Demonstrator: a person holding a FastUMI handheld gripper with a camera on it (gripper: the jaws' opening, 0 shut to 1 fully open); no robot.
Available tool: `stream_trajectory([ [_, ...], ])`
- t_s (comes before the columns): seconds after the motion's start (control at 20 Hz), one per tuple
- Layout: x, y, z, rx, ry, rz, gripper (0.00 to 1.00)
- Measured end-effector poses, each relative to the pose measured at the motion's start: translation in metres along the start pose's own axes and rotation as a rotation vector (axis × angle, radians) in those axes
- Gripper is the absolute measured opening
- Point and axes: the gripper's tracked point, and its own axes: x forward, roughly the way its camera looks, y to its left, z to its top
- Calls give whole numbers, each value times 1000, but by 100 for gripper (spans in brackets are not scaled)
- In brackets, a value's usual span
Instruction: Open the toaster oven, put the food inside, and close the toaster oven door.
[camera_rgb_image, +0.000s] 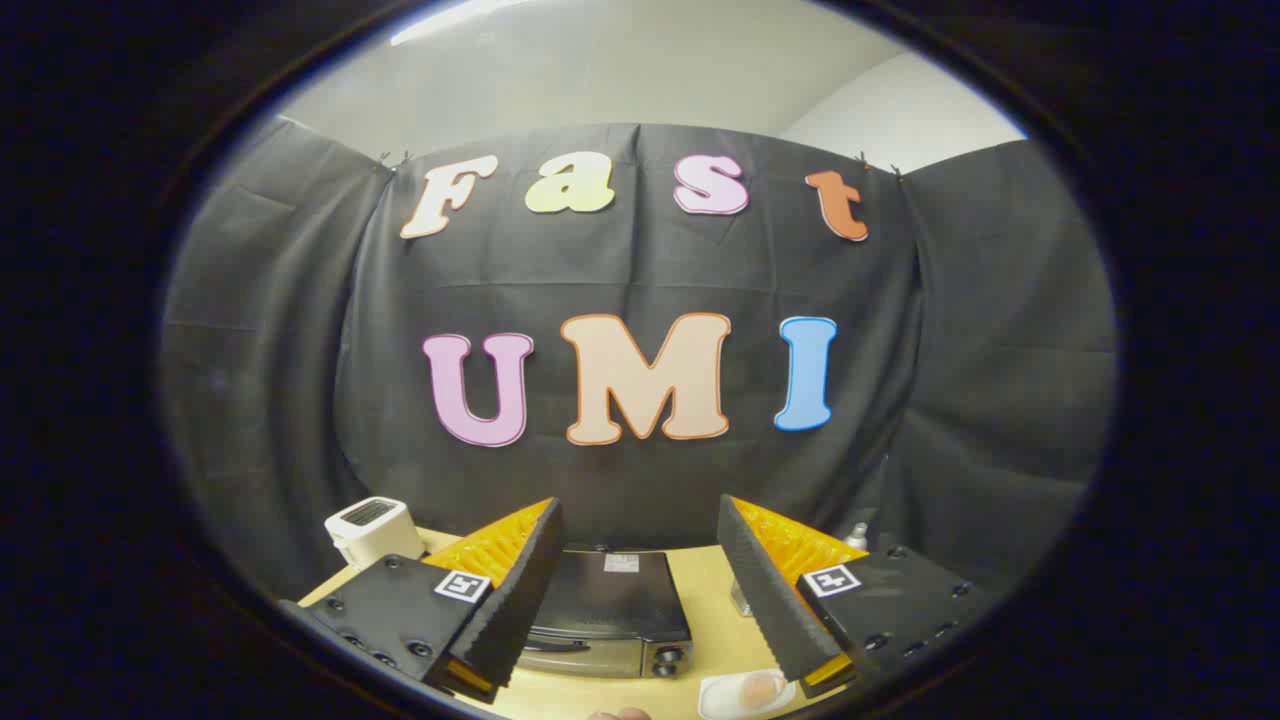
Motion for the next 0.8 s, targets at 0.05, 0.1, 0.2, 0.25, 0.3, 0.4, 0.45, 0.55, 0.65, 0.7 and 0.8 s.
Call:
stream_trajectory([
  [0.05, 2, 5, 0, 3, 1, 11, 97],
  [0.1, 2, 10, 1, 8, 0, 19, 97],
  [0.2, 3, 17, 1, 18, -1, 33, 97],
  [0.25, 4, 21, 3, 20, -4, 38, 97],
  [0.3, 4, 23, 5, 21, -7, 41, 97],
  [0.4, 4, 28, 9, 22, -13, 51, 97],
  [0.45, 3, 30, 11, 23, -17, 56, 97],
  [0.55, 3, 32, 12, 22, -22, 62, 97],
  [0.65, 4, 34, 12, 20, -22, 65, 97],
  [0.7, 4, 34, 12, 20, -22, 68, 97],
  [0.8, 6, 36, 10, 27, -20, 72, 97],
])
